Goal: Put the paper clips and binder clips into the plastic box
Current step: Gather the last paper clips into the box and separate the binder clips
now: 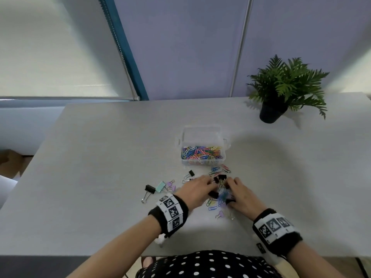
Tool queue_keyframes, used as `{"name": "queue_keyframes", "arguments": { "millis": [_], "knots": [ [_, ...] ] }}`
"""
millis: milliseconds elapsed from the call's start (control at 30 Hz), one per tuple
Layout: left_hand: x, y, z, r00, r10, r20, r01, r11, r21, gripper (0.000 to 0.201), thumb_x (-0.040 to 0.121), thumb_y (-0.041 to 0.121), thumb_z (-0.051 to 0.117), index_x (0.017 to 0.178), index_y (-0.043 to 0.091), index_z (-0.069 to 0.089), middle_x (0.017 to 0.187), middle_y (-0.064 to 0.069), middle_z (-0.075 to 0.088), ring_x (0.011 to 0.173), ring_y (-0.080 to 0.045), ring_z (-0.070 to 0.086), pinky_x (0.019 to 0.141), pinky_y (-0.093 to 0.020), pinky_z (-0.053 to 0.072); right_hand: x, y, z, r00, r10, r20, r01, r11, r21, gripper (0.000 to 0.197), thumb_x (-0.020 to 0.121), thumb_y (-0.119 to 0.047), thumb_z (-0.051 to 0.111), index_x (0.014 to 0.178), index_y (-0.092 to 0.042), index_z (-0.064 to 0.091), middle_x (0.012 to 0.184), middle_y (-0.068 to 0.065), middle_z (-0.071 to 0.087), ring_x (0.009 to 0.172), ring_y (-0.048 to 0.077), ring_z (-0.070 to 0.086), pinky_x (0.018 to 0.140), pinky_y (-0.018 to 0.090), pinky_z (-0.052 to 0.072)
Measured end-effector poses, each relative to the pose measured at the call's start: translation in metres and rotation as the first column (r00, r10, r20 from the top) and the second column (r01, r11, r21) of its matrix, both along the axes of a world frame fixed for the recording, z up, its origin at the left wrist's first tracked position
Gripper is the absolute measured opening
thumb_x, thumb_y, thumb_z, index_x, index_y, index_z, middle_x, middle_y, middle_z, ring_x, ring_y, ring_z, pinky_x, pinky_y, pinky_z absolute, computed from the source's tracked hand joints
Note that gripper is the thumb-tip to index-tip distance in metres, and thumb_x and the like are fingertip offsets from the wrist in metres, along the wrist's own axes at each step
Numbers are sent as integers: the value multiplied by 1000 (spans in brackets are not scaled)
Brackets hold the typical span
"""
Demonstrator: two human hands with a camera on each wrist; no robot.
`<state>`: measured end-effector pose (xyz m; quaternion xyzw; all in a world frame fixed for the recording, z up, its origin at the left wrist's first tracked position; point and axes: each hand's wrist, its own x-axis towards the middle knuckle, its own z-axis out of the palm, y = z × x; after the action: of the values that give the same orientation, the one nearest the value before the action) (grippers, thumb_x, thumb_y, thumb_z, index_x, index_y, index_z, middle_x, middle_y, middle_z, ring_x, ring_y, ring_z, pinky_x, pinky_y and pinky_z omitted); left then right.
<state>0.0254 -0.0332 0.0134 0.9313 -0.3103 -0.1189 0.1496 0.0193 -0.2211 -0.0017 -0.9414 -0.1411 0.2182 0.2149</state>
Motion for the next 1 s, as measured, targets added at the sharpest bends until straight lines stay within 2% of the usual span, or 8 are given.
{"name": "queue_keyframes", "arguments": {
  "millis": [167, 300, 400, 500, 600, 767, 900, 1000],
  "knots": [
    [-10, 54, 4, 978, 209, -11, -207, 960, -186, 26, 88, 17, 56, 113, 17, 55, 115, -2, 55, 102, -15, 52, 87, -24, 47, 8, -11, 6, 998, -60, -32, 63, 990, 123, 27, 81, -1, 57, 105, -11, 48, 83, 5, 61, 76, 21, 57, 71, 30, 44],
    [-29, 93, -5, 957, 288, -30, -288, 939, -188, 30, 83, 13, 54, 109, 27, 52, 111, -3, 58, 100, -19, 52, 84, -27, 44, 12, -24, 9, 993, -115, 7, 112, 982, 155, 23, 79, 2, 60, 85, -18, 50, 77, 3, 62, 77, 23, 60, 73, 30, 46],
    [-44, 99, -12, 956, 293, 5, -292, 954, -73, 37, 73, 7, 64, 105, 25, 61, 108, 0, 60, 97, -16, 49, 81, -30, 50, 14, -20, 11, 995, -93, 25, 86, 978, 187, 14, 79, -3, 63, 87, -13, 59, 76, -4, 59, 79, 19, 56, 71, 25, 42],
    [-47, 88, -15, 966, 250, 65, -247, 968, -53, 36, 71, 18, 71, 105, 25, 62, 107, 4, 60, 96, -11, 44, 82, -27, 51, 13, -3, 7, 998, 17, 53, -25, 988, 151, 14, 82, -10, 62, 95, -12, 59, 88, -4, 56, 92, 19, 52, 76, 23, 37],
    [-42, 57, -7, 966, 256, -33, -258, 960, -106, 31, 87, 27, 56, 116, 15, 57, 117, -2, 54, 107, -16, 47, 92, -28, 47, 11, 9, 2, 995, 63, 71, -66, 997, 37, 25, 82, -21, 63, 104, -15, 52, 109, 0, 53, 106, 19, 46, 86, 31, 42],
    [-35, 24, -21, 942, 313, -119, -308, 950, 59, 46, 84, 4, 58, 123, 17, 36, 119, -9, 41, 104, -25, 49, 84, -38, 52, 9, 18, 2, 990, 109, 94, -95, 985, -146, 50, 78, -38, 65, 116, -15, 44, 119, 2, 46, 112, 20, 41, 88, 29, 38],
    [-24, 17, -26, 906, 367, -209, -379, 925, -20, 33, 85, -1, 52, 106, 21, 40, 105, -3, 43, 82, -23, 57, 78, -40, 55, 6, 20, -1, 989, 102, 110, -87, 987, -132, 45, 77, -26, 67, 115, -14, 45, 119, 2, 48, 109, 18, 42, 82, 23, 34],
    [-17, -4, -20, 907, 356, -226, -362, 932, 20, 45, 77, 8, 69, 115, 7, 46, 117, -9, 45, 103, -27, 53, 91, -38, 48, 7, 22, -4, 986, 70, 154, -56, 994, -94, 40, 79, -15, 63, 116, -13, 47, 119, 4, 52, 109, 20, 45, 85, 25, 35]
  ]
}}
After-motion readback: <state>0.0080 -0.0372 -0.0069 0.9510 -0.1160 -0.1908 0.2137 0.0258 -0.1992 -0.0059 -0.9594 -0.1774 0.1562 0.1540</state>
